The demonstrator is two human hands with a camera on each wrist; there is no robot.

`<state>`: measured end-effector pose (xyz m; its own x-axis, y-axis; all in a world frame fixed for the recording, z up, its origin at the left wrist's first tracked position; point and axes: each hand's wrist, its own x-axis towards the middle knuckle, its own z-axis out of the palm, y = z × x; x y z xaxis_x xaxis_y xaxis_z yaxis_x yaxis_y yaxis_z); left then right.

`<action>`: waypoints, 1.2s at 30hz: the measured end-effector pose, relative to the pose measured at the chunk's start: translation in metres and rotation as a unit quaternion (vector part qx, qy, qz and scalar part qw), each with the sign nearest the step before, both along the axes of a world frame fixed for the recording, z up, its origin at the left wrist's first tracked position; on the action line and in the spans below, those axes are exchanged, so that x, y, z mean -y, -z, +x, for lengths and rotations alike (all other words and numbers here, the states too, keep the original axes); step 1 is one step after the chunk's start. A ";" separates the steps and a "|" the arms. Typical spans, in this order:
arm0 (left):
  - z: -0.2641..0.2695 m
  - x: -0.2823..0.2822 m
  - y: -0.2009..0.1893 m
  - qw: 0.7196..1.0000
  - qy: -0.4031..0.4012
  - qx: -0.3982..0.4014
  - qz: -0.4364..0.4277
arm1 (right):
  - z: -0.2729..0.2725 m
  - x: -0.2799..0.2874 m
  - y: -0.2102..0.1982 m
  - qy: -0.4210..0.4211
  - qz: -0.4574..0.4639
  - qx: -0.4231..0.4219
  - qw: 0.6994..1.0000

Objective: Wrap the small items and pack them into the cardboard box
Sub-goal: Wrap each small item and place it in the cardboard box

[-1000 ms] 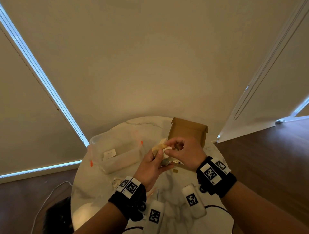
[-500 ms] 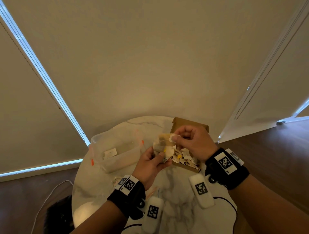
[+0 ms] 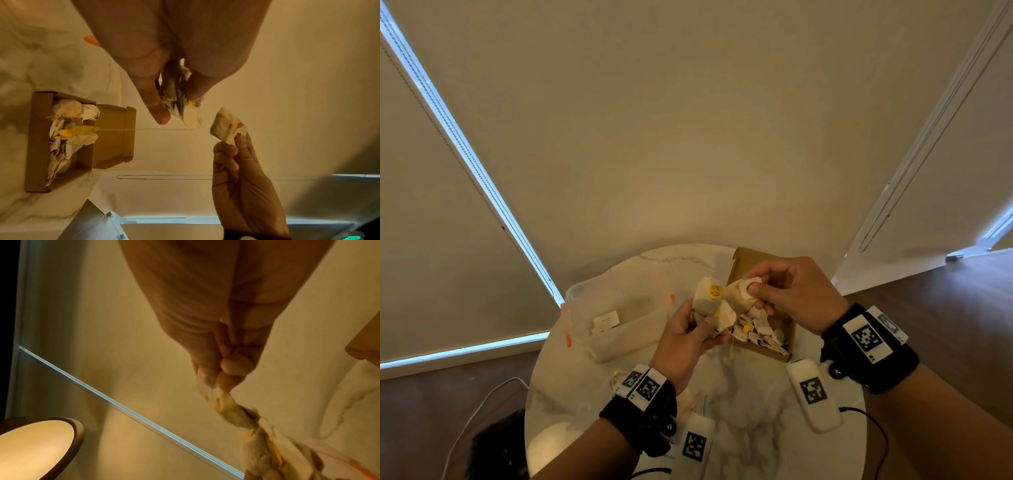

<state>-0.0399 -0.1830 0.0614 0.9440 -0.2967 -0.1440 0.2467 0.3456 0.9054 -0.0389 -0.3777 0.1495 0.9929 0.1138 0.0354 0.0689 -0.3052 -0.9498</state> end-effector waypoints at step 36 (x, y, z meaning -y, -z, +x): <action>0.027 -0.013 0.025 0.987 -0.055 -0.035 0.144 | 0.080 0.081 0.128 0.144 -0.254 -0.122 0.949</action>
